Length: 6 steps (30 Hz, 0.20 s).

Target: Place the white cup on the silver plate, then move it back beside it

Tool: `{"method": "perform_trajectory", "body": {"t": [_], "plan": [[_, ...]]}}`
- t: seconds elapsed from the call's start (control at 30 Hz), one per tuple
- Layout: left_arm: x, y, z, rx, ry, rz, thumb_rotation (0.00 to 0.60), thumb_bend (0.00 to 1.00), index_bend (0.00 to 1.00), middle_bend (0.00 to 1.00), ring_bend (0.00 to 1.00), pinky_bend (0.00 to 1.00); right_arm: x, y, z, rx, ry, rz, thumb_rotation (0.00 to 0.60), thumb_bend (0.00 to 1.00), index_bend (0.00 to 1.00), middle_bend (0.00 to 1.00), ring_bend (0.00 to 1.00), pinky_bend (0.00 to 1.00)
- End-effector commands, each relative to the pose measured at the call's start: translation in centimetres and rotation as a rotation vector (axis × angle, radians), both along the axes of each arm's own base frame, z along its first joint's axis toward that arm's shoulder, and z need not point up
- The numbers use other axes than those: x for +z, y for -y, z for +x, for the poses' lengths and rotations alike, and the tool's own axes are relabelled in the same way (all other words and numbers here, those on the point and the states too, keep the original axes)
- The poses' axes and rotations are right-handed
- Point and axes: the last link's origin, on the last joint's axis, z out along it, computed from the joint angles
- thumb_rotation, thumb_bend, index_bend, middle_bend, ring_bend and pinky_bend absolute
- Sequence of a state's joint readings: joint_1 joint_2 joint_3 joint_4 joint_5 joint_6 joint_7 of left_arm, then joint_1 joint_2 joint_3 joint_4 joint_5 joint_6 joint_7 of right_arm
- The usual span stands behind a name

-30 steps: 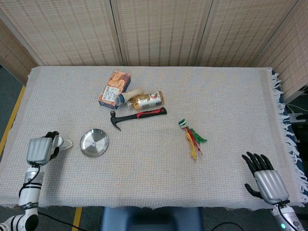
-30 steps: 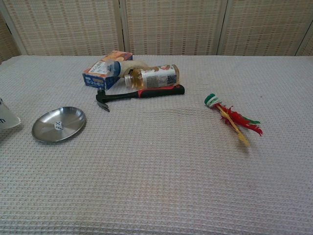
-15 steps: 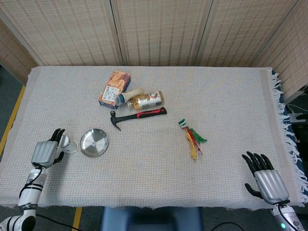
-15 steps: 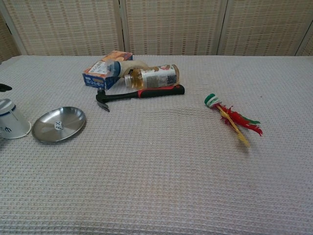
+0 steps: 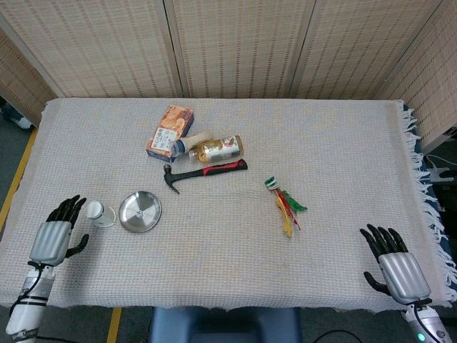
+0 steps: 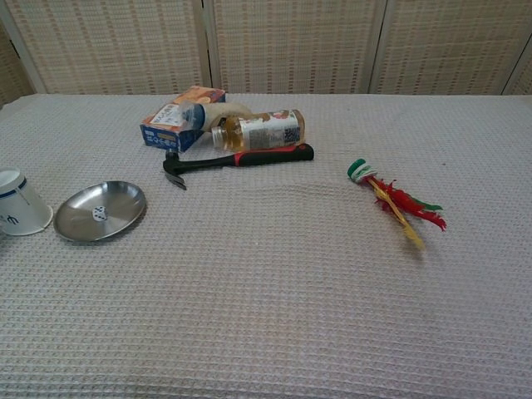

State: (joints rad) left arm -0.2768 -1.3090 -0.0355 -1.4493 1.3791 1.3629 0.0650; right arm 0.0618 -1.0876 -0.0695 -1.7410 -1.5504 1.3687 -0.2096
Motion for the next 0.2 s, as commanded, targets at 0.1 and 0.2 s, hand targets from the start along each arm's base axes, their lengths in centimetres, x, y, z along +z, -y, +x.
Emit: {"method": "perform_trajectory", "body": {"t": [0.1, 0.2], "plan": [[1.3, 5.29, -0.75, -0.111, 0.032, -0.005, 0.6, 0.37, 0.0, 0.0, 0.0, 0.05, 0.11, 0.16, -0.03, 0.01, 0.002, -0.015, 0.6, 0.21, 0.0, 0.0, 0.0, 0.0], [1.47, 5.33, -0.91, -0.089, 0.038, -0.017, 0.6, 0.37, 0.0, 0.0, 0.0, 0.05, 0.07, 0.19, -0.08, 0.008, 0.002, -0.012, 0.6, 0.21, 0.0, 0.0, 0.0, 0.0]]}}
